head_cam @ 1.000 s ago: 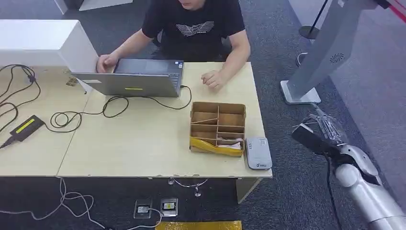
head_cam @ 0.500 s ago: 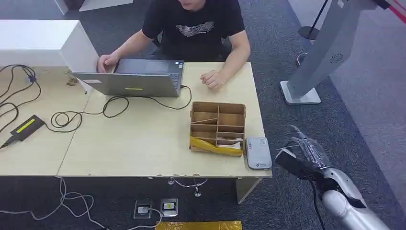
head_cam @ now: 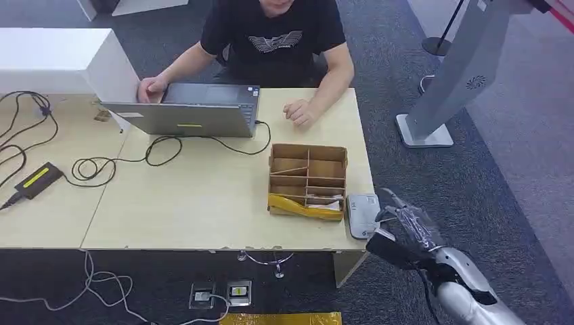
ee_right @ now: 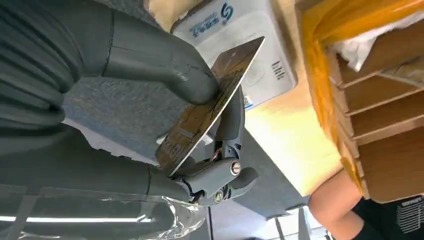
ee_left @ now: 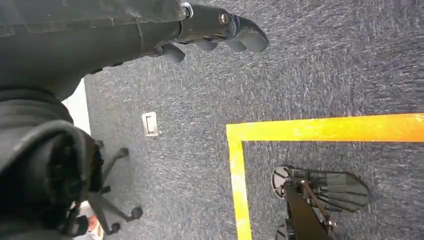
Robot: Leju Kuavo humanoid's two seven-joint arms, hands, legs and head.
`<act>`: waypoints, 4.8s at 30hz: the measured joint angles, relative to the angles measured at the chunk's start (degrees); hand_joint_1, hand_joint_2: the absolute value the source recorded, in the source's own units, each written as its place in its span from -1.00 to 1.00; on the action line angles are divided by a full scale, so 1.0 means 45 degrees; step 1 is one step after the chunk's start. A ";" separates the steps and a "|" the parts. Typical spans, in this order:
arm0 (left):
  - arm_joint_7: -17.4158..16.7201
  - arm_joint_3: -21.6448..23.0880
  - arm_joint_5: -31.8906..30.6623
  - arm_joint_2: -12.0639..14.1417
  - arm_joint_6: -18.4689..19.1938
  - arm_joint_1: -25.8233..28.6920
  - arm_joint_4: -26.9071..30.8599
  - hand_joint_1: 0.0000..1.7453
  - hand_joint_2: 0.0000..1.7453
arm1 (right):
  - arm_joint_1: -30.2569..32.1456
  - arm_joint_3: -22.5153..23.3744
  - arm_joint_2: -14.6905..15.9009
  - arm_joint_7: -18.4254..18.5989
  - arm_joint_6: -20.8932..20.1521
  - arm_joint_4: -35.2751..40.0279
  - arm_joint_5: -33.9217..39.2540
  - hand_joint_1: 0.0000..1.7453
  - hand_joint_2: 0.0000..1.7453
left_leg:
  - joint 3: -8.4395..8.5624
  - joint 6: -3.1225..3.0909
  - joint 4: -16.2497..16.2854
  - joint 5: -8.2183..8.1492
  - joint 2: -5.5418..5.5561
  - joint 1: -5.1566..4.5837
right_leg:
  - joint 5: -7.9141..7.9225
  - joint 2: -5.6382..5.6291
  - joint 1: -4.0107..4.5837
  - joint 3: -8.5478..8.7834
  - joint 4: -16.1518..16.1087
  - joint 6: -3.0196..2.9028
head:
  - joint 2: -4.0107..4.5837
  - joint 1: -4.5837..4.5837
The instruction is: Pass the card to the sensor for recognition and then transmit it.
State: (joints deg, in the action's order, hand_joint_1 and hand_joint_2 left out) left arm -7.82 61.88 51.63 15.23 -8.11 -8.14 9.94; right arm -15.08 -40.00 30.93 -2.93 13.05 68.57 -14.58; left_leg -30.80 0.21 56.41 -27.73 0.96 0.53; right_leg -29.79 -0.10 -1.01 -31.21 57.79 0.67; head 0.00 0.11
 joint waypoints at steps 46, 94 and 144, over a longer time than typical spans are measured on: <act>0.0131 0.0131 0.0262 0.0155 0.0223 -0.0049 0.0000 -1.00 -1.00 | -0.2074 0.0199 0.0082 -0.1253 -0.0408 -0.3143 0.0729 1.00 1.00 | 0.0002 -0.0001 0.0005 0.0001 -0.0002 -0.0003 | 0.0003 0.0000 -0.0004 0.0003 0.0000 0.0002 | 0.0000 -0.0005; 0.0481 0.1239 -0.0277 0.0292 0.0845 -0.0269 0.0000 -1.00 -1.00 | -0.4827 0.0812 -0.2414 -0.1573 -0.1627 -0.2929 -0.2128 1.00 1.00 | -0.0009 0.0004 0.0007 0.0006 0.0013 0.0004 | 0.0004 0.0001 0.0004 -0.0009 0.0020 -0.0001 | 0.0000 -0.0005; -0.0894 0.1617 0.0933 0.0053 -0.0073 -0.0291 -0.0024 -1.00 -1.00 | 0.1037 0.3128 -0.1035 0.5051 -0.3258 0.7514 -0.4921 -1.00 1.00 | -0.0002 0.0003 0.0015 0.0002 -0.0013 0.0005 | 0.0004 -0.0006 0.0006 0.0003 0.0016 -0.0001 | 0.0000 -0.0010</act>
State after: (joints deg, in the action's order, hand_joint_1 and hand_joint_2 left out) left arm -11.85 69.16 55.82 15.47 -8.44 -9.45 9.84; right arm -10.41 -25.92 26.27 19.80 -1.61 102.38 -36.72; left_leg -30.81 0.22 56.48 -27.72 0.90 0.56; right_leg -29.77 -0.13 -0.98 -31.19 57.86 0.66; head 0.00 0.07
